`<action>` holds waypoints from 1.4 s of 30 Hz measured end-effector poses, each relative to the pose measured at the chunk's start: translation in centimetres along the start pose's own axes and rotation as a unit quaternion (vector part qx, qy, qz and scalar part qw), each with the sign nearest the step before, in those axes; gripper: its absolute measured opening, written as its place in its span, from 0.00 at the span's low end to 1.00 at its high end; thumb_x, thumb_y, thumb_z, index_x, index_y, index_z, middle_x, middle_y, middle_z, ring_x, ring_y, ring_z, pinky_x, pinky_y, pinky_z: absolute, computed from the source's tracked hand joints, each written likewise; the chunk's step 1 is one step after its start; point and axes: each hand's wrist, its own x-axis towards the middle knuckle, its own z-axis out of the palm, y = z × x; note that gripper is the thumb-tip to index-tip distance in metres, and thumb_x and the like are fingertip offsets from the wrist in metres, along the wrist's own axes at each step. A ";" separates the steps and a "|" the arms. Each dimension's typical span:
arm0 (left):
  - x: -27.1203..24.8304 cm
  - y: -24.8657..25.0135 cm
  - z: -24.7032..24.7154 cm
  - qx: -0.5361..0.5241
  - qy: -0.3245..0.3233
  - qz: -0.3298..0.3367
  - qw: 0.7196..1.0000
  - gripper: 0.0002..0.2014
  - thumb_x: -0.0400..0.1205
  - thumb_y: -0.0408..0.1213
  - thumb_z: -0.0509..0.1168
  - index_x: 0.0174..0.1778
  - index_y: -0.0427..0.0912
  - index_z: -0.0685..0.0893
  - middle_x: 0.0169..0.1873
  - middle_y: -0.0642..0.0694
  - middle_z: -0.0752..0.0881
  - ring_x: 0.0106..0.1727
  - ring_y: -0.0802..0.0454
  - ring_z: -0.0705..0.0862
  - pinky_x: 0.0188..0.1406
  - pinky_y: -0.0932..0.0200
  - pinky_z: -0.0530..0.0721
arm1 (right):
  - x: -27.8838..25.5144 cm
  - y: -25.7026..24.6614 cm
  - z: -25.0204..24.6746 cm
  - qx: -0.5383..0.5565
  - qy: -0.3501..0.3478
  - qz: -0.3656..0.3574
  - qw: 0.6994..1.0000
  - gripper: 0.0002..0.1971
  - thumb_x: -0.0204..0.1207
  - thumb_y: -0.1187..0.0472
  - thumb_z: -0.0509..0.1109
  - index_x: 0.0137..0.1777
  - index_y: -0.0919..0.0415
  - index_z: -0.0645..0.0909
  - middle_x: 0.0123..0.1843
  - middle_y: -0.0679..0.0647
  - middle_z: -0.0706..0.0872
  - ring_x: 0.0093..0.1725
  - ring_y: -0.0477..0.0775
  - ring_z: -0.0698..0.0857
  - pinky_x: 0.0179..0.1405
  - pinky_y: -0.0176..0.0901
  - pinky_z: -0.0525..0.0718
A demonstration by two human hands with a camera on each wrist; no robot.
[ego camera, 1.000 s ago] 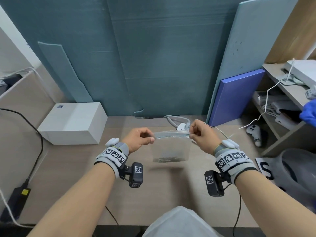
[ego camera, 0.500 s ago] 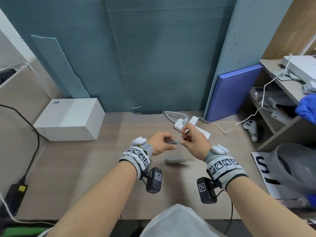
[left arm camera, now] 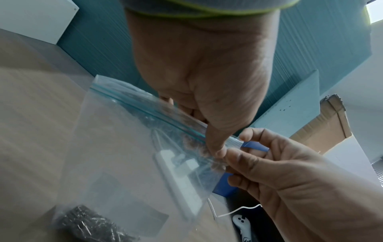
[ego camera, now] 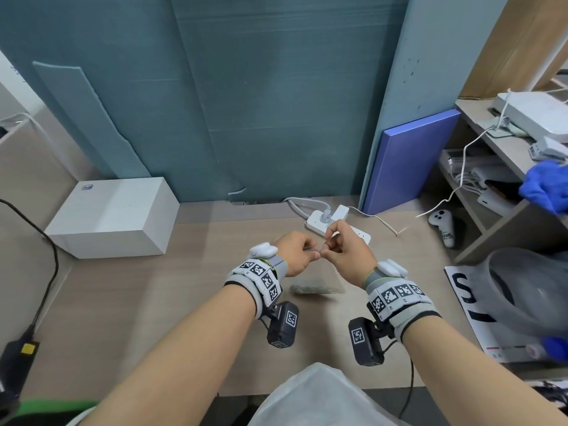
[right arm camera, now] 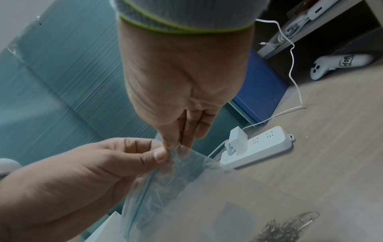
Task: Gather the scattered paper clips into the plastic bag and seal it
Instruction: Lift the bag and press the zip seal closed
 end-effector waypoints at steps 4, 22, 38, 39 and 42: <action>0.3 -0.6 -0.4 -0.037 0.008 -0.010 0.999 0.09 0.68 0.58 0.76 0.34 0.60 0.86 0.39 0.64 0.90 0.48 0.59 0.89 0.59 0.50 0.86 | 0.4 0.3 -0.2 -0.011 -0.001 0.005 1.000 0.19 0.76 0.67 0.75 0.48 0.42 0.72 0.42 0.55 0.89 0.38 0.49 0.83 0.48 0.48 0.83; -0.9 0.0 -1.2 0.053 0.050 -0.031 0.997 0.07 0.74 0.59 0.74 0.39 0.64 0.85 0.38 0.67 0.83 0.62 0.48 0.70 0.61 0.50 0.77 | 1.5 -0.8 -0.3 -0.099 -0.055 0.020 0.993 0.17 0.74 0.66 0.75 0.54 0.48 0.73 0.46 0.50 0.89 0.43 0.42 0.85 0.41 0.33 0.74; -2.0 -0.5 -1.6 0.100 0.061 -0.013 0.993 0.07 0.78 0.56 0.72 0.47 0.60 0.89 0.45 0.58 0.86 0.61 0.46 0.68 0.60 0.51 0.73 | 2.1 -1.2 0.9 -0.193 -0.080 0.031 0.977 0.21 0.70 0.54 0.77 0.52 0.36 0.68 0.42 0.38 0.88 0.48 0.48 0.87 0.53 0.53 0.85; -2.0 -0.6 -1.4 0.093 0.063 -0.013 0.994 0.07 0.77 0.57 0.73 0.45 0.62 0.89 0.45 0.59 0.86 0.61 0.46 0.68 0.61 0.51 0.73 | 2.2 -1.2 1.0 -0.196 -0.078 0.029 0.977 0.20 0.71 0.54 0.77 0.52 0.36 0.68 0.41 0.38 0.89 0.48 0.48 0.87 0.53 0.54 0.86; -2.1 -1.3 -1.6 0.078 0.079 -0.031 0.993 0.05 0.76 0.58 0.73 0.42 0.64 0.87 0.45 0.58 0.85 0.61 0.47 0.67 0.62 0.50 0.73 | 2.3 -0.9 0.9 -0.200 -0.063 0.027 0.977 0.19 0.71 0.57 0.75 0.49 0.36 0.68 0.38 0.37 0.89 0.46 0.48 0.87 0.52 0.56 0.86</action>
